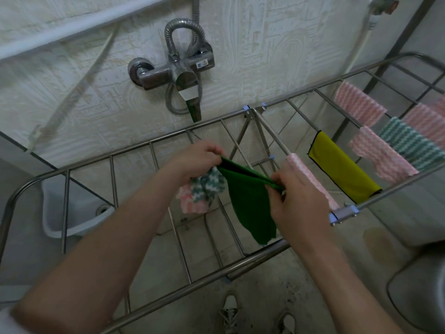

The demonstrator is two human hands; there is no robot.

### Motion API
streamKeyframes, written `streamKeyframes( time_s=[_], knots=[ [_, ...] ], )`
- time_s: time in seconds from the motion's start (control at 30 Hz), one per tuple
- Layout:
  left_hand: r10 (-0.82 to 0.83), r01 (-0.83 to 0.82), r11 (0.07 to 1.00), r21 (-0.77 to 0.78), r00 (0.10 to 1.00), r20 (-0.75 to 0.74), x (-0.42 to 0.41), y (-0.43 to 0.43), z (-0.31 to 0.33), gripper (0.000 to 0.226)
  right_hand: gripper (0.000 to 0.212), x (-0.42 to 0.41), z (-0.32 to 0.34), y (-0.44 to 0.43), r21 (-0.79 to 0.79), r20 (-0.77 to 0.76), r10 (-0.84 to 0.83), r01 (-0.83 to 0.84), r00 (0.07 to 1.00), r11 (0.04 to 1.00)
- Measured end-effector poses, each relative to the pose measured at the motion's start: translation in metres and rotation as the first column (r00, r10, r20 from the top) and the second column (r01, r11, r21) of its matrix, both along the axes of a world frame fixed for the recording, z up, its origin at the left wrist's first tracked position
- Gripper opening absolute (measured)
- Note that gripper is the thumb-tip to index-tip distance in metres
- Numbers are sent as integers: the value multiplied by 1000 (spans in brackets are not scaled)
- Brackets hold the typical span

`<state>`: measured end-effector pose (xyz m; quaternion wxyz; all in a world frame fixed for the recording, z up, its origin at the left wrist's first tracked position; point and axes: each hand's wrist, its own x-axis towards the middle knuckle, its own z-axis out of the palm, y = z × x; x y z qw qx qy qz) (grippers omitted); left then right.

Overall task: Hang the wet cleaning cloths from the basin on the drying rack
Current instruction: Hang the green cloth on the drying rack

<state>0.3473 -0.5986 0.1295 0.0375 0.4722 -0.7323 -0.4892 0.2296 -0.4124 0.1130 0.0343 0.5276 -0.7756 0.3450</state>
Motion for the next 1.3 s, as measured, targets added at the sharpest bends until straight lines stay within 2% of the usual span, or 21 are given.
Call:
streamKeyframes(
  time_s=[0.03,0.1,0.17,0.2,0.23,0.27,0.33,0.4,0.47,0.53,0.63,0.8,0.97,1.1,1.17,1.2,1.23,1.3],
  knots=[
    [-109,119,985,-122,990,89,0,-2,0,14,7,0,-4,1,-13,4,-17,17,1000,1000],
    [-282,370,880,-298,911,300,1,-6,1,13,9,0,-12,3,-9,-5,-34,34,999,999],
    [-382,558,756,-342,800,462,0,-10,2,15,10,1,-19,3,8,-6,-22,22,1000,1000],
    [-397,599,720,-351,770,500,-2,-13,2,17,11,2,-22,4,12,-1,-7,7,1000,1000],
    [-397,602,712,-361,770,500,-4,-15,2,18,12,3,-23,4,11,3,9,-9,1000,1000],
    [-388,561,739,-373,807,446,-6,-16,4,20,14,4,-24,6,8,9,28,-28,1000,1000],
    [-370,433,837,-334,898,237,-5,-18,11,21,16,7,-21,7,6,75,62,-62,995,998],
    [-396,402,892,-207,915,76,7,-19,23,22,17,15,-16,7,43,248,88,-101,965,994],
    [-451,454,889,-60,891,54,29,-21,31,24,19,29,-16,4,77,376,151,-193,914,978],
    [-510,512,859,30,846,157,60,-30,30,27,15,52,-21,-1,109,429,251,-325,868,939],
    [-572,590,801,95,710,410,94,-41,10,36,7,84,-38,-10,166,460,373,-490,806,856],
    [-533,639,767,61,580,616,101,-31,-32,42,15,117,-64,-19,250,531,430,-620,730,744],
    [-496,684,729,15,514,700,84,-21,-57,35,20,124,-74,-21,321,510,419,-618,751,717],
    [-488,747,663,49,382,785,69,-10,-73,25,19,125,-81,-20,470,433,401,-582,807,664],
    [-489,762,643,74,334,806,65,-6,-79,33,18,119,-80,-16,456,397,385,-543,833,705],
    [-479,752,656,58,355,803,63,-4,-80,40,20,111,-77,-12,419,386,360,-509,849,752],
    [-450,729,685,6,417,789,61,-3,-80,44,21,101,-74,-9,379,366,328,-462,871,802],
    [-346,615,768,-180,635,691,59,-4,-81,39,25,76,-74,0,333,310,253,-354,916,874]
  ],
)
